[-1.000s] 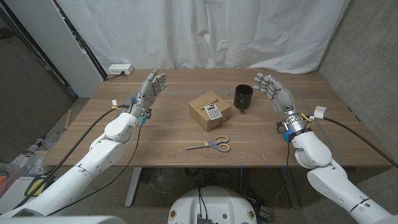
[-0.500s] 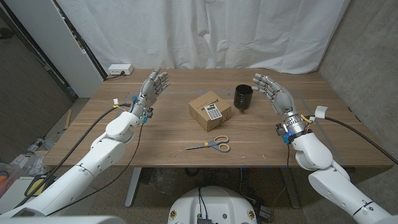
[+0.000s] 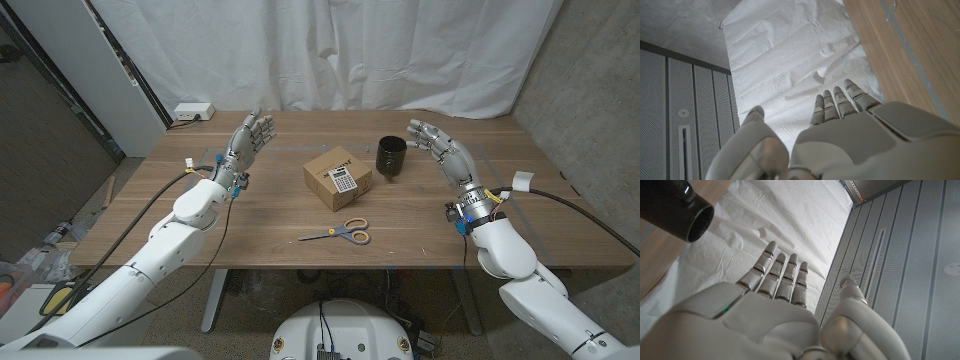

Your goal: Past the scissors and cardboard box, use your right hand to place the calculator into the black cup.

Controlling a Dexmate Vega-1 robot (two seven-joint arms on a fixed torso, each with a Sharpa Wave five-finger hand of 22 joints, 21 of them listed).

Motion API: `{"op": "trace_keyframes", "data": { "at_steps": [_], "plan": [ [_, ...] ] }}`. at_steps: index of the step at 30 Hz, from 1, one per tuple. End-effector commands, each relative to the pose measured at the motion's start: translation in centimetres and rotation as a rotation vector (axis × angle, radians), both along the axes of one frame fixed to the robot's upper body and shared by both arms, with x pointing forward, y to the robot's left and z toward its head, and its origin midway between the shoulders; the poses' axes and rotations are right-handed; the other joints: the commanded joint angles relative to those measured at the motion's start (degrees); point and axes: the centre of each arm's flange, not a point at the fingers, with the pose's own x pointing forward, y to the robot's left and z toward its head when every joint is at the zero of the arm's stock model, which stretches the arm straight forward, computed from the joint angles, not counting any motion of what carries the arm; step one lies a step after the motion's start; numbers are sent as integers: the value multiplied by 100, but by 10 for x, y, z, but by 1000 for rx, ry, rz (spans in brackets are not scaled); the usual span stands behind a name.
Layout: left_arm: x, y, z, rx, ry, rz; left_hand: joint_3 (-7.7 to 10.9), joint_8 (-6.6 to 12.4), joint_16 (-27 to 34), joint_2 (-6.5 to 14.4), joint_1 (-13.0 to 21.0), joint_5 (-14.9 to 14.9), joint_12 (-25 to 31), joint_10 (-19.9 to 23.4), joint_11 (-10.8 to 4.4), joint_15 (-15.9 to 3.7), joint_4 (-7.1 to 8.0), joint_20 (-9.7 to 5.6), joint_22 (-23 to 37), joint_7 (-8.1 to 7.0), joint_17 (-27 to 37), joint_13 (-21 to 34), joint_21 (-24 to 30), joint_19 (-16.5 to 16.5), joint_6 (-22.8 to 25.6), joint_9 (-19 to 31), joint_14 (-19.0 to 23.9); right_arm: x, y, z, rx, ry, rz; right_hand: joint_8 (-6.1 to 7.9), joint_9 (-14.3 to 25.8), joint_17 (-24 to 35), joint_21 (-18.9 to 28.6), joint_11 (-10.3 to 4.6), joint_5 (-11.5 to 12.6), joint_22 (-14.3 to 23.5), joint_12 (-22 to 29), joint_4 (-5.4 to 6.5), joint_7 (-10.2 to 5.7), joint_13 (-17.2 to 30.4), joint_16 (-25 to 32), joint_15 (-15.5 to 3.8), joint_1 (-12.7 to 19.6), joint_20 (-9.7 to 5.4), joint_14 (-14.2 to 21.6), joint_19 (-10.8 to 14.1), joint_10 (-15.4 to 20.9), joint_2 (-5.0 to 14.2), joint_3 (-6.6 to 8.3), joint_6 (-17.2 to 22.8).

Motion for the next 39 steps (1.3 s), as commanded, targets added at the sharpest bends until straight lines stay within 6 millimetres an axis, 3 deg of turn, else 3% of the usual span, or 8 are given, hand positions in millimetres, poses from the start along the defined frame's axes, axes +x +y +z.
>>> {"op": "trace_keyframes", "data": {
  "at_steps": [1,21,39],
  "plan": [
    [-6,-8,2,8,-18,1,-12,8,23,-32,66,13,-33,40,2,10,-4,-6,25,-2,20,10,-3,63,43,29,50,-11,-3,-6,-39,-47,-75,18,19,7,-12,-49,23,22,-6,-25,-74,24,-16,-163,75,-227,87,68,52,-44,35,64],
    [-14,-5,-14,-19,16,9,-28,-5,14,-21,82,7,-47,52,8,7,-5,-20,25,-3,22,11,-14,75,54,30,64,-21,-5,-7,-143,-133,-201,36,17,-7,-81,-137,79,21,-8,-121,-236,24,-28,-303,414,-279,346,247,280,-237,103,289],
    [-20,-10,-12,4,12,21,-45,-14,4,-13,93,1,-57,63,2,10,-4,-17,26,-11,23,12,-26,77,68,31,66,-27,-8,-9,-207,-204,-280,26,16,-5,-172,-210,158,16,-37,-159,-304,27,-72,-415,722,-336,415,296,376,-470,142,394]
  ]
}}
